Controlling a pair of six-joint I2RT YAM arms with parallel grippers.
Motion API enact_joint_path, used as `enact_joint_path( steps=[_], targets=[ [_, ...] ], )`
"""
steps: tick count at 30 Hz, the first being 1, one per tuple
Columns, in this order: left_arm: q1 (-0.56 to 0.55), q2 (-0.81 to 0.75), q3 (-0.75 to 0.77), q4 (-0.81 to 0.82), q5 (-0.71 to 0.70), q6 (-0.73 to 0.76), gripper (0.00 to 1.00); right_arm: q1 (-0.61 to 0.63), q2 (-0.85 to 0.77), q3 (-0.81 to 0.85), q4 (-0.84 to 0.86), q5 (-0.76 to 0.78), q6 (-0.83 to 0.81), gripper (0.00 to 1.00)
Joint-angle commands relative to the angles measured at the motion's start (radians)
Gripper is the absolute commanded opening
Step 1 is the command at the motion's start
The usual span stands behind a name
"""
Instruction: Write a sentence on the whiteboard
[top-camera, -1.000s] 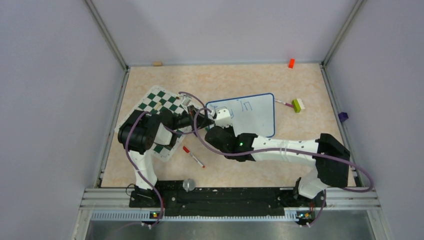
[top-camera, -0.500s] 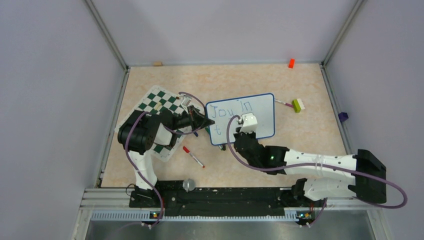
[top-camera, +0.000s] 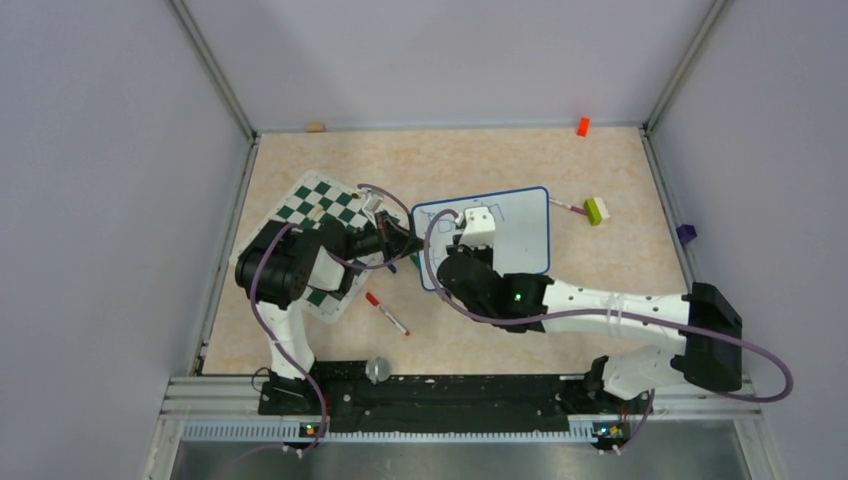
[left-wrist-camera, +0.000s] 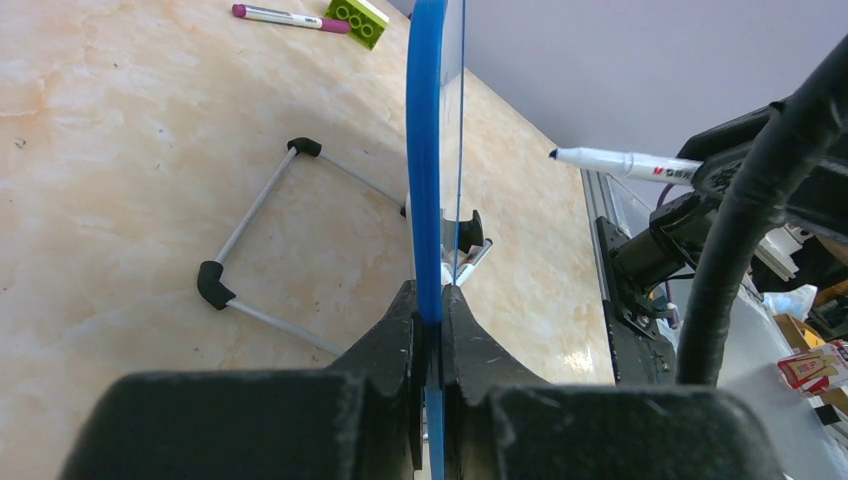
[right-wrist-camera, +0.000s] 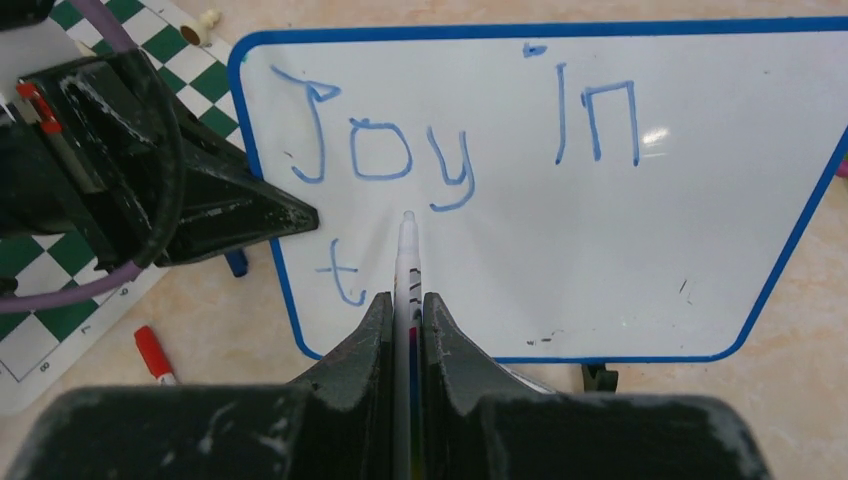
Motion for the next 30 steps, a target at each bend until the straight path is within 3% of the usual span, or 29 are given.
enact_joint_path(
  steps=[1,4,13,17,30],
  targets=[
    [-0.004,-0.021,-0.008,0.072,0.025,0.103,0.00,0.014,0.057,0.111,-0.125,0.080,0.066,0.00],
    [-0.004,-0.016,-0.008,0.071,0.024,0.108,0.00,0.014,0.017,0.062,-0.135,0.089,0.103,0.00],
    [-0.003,0.008,0.005,0.072,0.016,0.096,0.00,0.012,-0.218,-0.192,0.199,-0.034,-0.108,0.00],
    [-0.004,0.016,0.005,0.072,0.012,0.101,0.00,0.002,-0.188,-0.182,0.269,-0.059,-0.179,0.00],
    [-0.006,0.019,0.013,0.072,0.030,0.091,0.00,0.003,-0.088,-0.155,0.230,-0.063,-0.119,0.00]
  ],
)
